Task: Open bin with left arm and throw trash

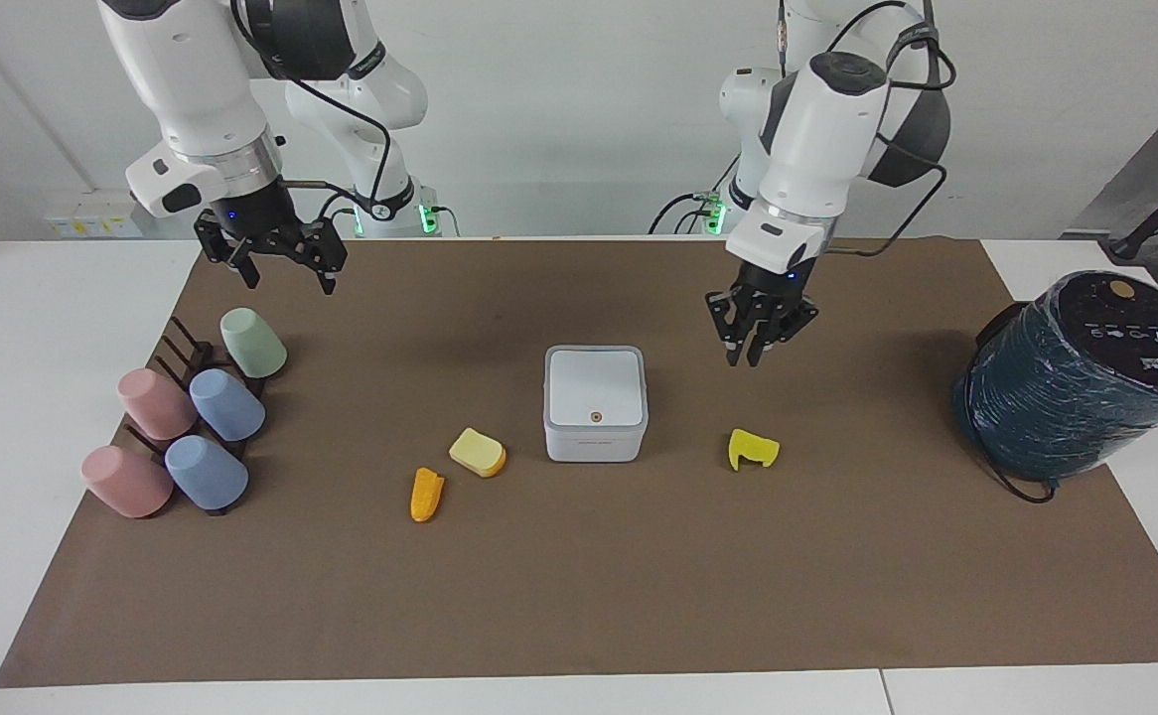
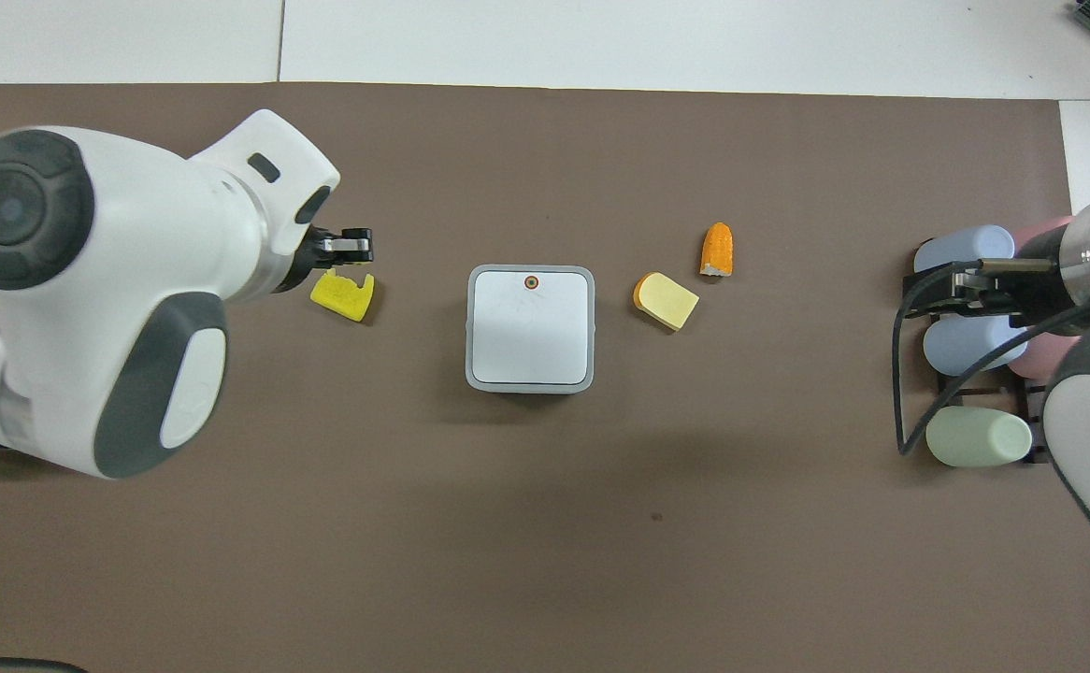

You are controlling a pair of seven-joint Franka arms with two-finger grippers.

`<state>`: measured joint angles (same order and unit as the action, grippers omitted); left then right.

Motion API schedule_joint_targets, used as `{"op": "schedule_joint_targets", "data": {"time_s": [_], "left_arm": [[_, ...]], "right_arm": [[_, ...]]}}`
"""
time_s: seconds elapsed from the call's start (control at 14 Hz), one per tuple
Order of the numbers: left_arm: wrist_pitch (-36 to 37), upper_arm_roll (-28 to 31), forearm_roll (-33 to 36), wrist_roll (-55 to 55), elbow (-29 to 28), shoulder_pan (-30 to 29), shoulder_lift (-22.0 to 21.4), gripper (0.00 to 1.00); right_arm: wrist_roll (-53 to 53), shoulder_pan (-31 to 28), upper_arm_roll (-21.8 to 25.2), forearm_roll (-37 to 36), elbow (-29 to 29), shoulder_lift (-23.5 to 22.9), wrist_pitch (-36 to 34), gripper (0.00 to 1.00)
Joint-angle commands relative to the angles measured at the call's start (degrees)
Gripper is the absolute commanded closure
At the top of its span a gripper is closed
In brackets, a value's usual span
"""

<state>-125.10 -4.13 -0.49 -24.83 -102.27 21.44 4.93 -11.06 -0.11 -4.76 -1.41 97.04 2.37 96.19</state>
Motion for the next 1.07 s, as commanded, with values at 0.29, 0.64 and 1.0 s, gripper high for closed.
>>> {"op": "schedule_joint_targets", "data": {"time_s": [0.29,0.64,1.0], "left_arm": [[-13.76,0.79,-0.47,-7.78,-2.67,7.03,4.03,0.82],[-17.89,0.79,-0.47,-7.77,-7.32,10.11,3.51,0.84],[-23.42,0.79,-0.47,-9.70,-8.56,12.74,7.27,0.84]], "right_arm": [[0.69,1.43,-0.52,0.89,5.27,-5.78,17.77,0.00],[-1.59,2.48,-0.60,0.80,4.74,-15.98,29.21,0.00],[-1.68,3.80,-0.52,0.80,4.83,-24.15,39.93,0.00]]}}
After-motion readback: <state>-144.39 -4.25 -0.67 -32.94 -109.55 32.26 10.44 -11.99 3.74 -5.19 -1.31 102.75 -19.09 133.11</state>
